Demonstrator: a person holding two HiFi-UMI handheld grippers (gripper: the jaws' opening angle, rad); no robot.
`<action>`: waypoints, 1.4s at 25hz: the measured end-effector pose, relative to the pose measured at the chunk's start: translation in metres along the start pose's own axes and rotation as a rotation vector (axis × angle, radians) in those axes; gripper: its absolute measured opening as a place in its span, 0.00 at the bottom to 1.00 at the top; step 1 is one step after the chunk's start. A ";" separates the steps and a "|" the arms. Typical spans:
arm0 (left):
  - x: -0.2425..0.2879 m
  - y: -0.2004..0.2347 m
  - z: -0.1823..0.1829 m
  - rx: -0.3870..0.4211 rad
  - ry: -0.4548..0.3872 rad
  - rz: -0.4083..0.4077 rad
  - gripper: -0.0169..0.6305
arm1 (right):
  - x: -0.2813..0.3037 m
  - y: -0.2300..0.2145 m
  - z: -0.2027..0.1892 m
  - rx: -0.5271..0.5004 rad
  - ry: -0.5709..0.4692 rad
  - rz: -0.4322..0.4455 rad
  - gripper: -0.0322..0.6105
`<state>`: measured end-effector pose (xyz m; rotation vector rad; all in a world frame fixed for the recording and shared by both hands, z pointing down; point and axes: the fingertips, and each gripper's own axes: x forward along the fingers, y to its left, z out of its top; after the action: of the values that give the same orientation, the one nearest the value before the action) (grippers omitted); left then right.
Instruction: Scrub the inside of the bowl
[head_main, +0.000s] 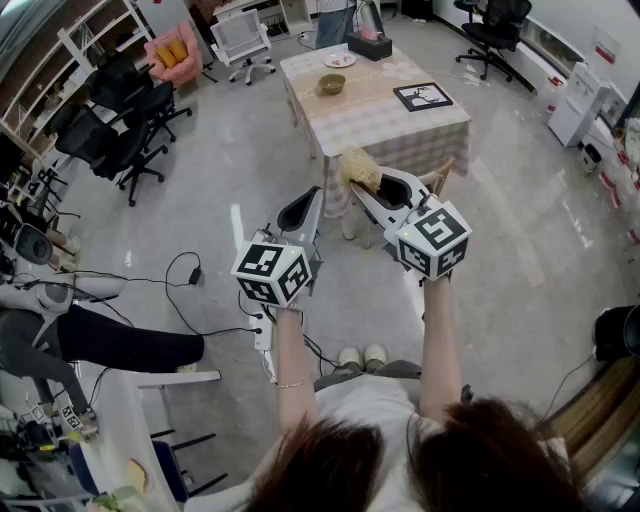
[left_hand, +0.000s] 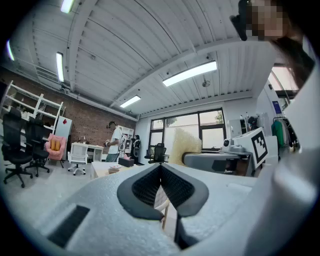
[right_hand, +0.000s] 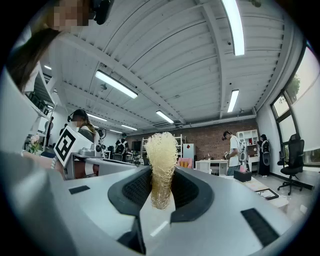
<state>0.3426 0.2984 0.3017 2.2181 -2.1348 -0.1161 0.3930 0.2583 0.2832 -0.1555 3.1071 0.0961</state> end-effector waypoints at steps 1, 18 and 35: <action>0.002 0.000 0.000 0.002 0.001 0.000 0.04 | 0.000 -0.001 0.000 0.000 0.001 0.001 0.20; 0.011 -0.002 -0.025 -0.031 0.005 0.048 0.04 | -0.003 -0.024 -0.024 0.019 0.046 -0.007 0.20; 0.061 0.088 -0.023 -0.022 0.022 0.027 0.04 | 0.091 -0.064 -0.040 0.059 0.044 -0.023 0.20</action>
<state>0.2594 0.2343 0.3319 2.1681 -2.1406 -0.1126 0.3079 0.1830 0.3159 -0.1950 3.1472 0.0007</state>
